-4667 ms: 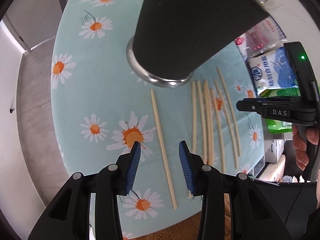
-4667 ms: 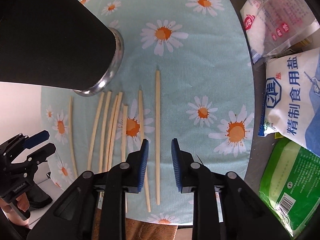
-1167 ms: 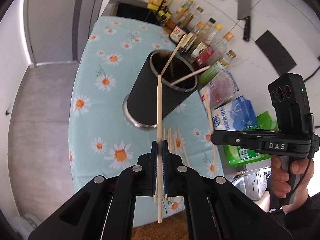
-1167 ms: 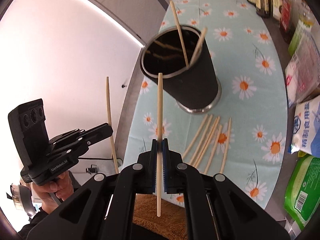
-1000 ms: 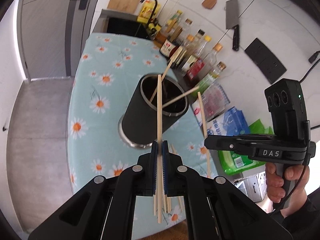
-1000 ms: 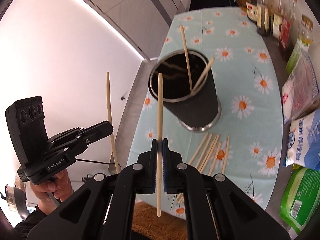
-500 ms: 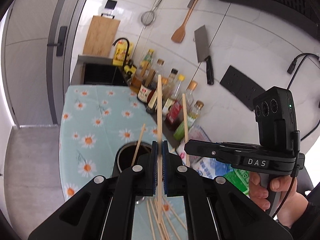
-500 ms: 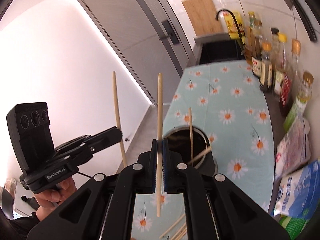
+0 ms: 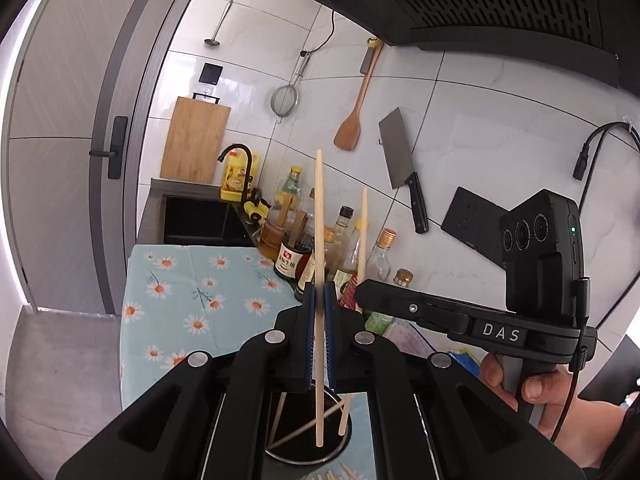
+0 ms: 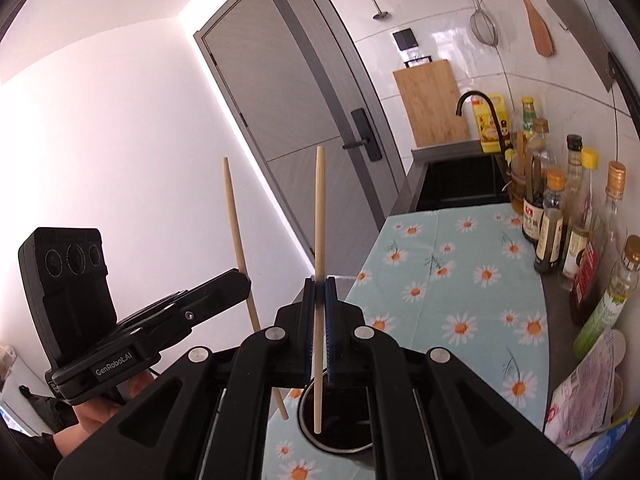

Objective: Organize utensils
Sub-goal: 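Lower the chopstick into the black holder and open the right gripper, then move both open grippers down to the loose chopsticks beside the holder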

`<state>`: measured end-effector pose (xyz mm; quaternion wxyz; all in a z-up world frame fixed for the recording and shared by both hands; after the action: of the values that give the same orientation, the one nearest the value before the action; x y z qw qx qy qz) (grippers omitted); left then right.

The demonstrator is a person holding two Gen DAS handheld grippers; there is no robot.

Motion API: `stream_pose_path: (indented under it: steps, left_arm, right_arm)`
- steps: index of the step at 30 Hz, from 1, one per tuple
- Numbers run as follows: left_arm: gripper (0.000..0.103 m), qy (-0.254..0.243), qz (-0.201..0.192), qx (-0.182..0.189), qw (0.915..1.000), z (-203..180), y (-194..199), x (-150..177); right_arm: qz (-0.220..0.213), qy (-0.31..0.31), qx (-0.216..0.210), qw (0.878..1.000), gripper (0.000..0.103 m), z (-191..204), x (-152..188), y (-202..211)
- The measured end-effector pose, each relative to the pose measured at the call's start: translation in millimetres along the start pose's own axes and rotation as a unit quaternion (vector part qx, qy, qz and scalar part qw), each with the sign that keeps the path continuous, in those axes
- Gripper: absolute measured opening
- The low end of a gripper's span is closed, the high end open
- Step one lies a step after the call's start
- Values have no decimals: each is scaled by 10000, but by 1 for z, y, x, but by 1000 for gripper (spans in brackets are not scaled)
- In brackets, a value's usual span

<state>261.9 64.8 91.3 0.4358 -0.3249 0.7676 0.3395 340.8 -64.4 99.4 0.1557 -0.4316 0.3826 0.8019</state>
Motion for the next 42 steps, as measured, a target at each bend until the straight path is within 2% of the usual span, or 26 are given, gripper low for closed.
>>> stream_pose_path:
  steps: [4, 8, 9, 11, 12, 22, 28, 32, 34, 37, 38, 42]
  left_arm:
    - [4, 17, -7, -78, 10000, 12, -8, 4]
    - [5, 305, 24, -51, 9995, 28, -14, 9]
    - [5, 373, 26, -24, 9993, 31, -14, 10]
    - [5, 449, 67, -60, 9990, 37, -17, 12]
    - [5, 472, 97, -53, 9988, 39, -18, 13]
    - [5, 579, 208, -59, 9981, 48, -17, 15]
    - [5, 590, 261, 4, 9979, 41, -12, 12]
    - [5, 412, 287, 78, 9987, 27, -6, 10]
    - [5, 368, 293, 151, 9988, 19, -1, 8]
    - [5, 295, 374, 178, 9987, 8, 6, 8]
    - [5, 279, 410, 197, 9986, 4, 8, 8]
    - [5, 205, 573, 260, 9978, -6, 14, 14]
  right_arm:
    - [-84, 97, 57, 9999, 6, -5, -2, -7]
    - [-67, 145, 107, 9998, 7, -8, 1, -16]
    - [-66, 115, 72, 9999, 9, -9, 2, -18]
    - [-86, 42, 103, 9999, 27, -13, 4, -20]
    - [-92, -3, 111, 9999, 29, -15, 5, -22]
    - [32, -72, 171, 9998, 30, -19, 9, -25]
    - [111, -61, 188, 9997, 31, -12, 11, -16]
    - [151, -74, 172, 9997, 41, -6, 14, -3]
    - [130, 18, 219, 9997, 41, -1, 15, 7]
    - [66, 214, 367, 9991, 47, 7, 16, 25]
    - [36, 248, 410, 9988, 53, 9, 17, 31]
    - [59, 396, 568, 9976, 63, 13, 24, 49]
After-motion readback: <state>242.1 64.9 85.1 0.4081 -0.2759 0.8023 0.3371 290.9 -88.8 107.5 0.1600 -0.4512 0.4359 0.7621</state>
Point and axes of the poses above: each gripper's, at about its wrist camera, not at the fingertips, and y roughly against the way its jaws point, z to its left, x to its underside, the point moved 6 cm from there along -y, roughly the way its jaws point, and after that the axes turned 15 degrees about x, right-handed, at the moved point
